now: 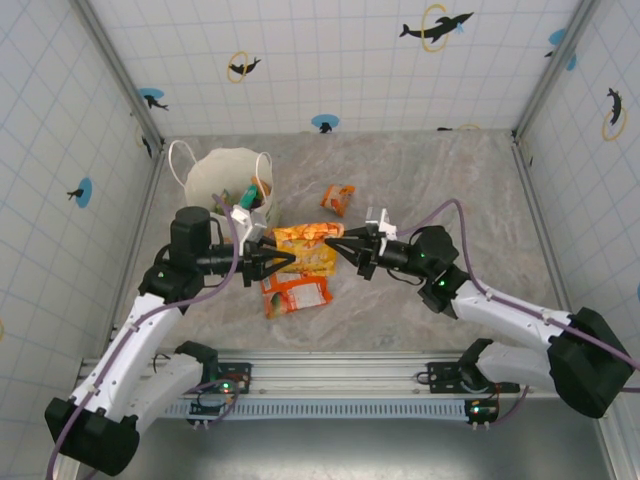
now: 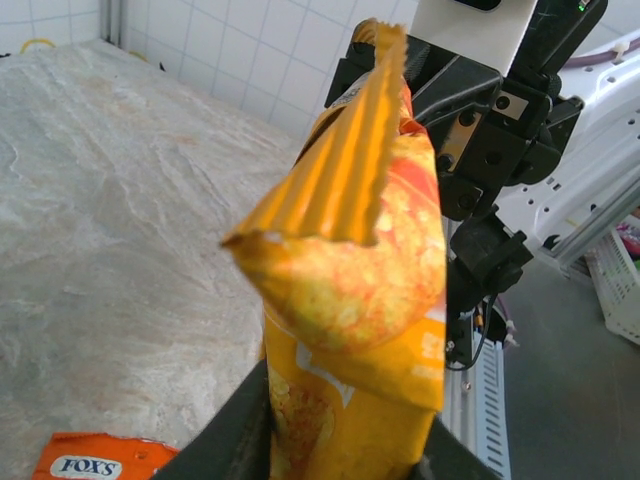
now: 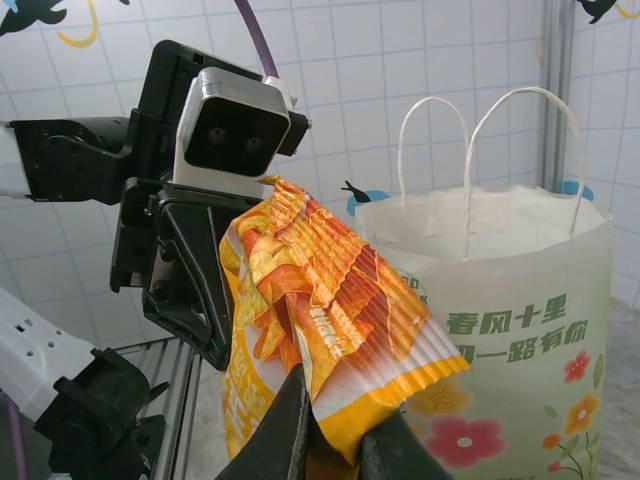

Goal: Place the snacks into the paper bag

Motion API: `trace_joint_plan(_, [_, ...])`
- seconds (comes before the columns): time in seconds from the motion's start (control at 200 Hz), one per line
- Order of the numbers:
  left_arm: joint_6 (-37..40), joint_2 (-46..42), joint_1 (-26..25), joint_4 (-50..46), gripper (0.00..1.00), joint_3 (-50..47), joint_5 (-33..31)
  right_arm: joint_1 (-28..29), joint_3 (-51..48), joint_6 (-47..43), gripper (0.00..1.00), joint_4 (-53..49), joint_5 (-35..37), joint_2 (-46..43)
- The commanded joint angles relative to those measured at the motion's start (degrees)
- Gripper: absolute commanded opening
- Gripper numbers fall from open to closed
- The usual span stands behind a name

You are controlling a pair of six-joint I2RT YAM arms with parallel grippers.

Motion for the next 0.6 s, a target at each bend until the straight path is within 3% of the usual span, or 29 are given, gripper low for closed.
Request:
trace_joint_plan(0.0, [0.97, -1.19, -0.17, -0.07, 0.2, 2.5, 0.12, 0.39, 2.72, -0.53, 0.0, 3.06, 1.44, 0.31])
trace_joint_plan(0.085, [0.71, -2.05, -0.2, 0.24, 0.12, 2.37, -1.61, 0.53, 2.83, -1.27, 0.0, 1.45, 2.87, 0.08])
trace_joint_plan(0.205, [0.22, -2.85, -0.25, 1.6, 0.11, 2.12, -2.41, 0.51, 2.29, -1.51, 0.0, 1.13, 4.33, -0.21])
trace_joint_plan(0.375, [-3.07, -3.24, -0.2, 4.17, 0.07, 3.14, -8.98, 0.56, 0.91, -0.84, 0.32, 0.39, 10.21, -2.2])
trace_joint_plan(0.475, [-4.5, -2.94, -0.2, 5.06, 0.06, 5.67, -12.44, 0.39, -1.29, -0.35, 0.41, -0.37, 15.16, -4.75])
trace_joint_plan(0.591, [-6.15, -2.98, -0.15, 8.12, 0.06, 8.37, -17.13, 0.2, -4.99, 0.24, 0.45, 0.22, 20.41, -7.65])
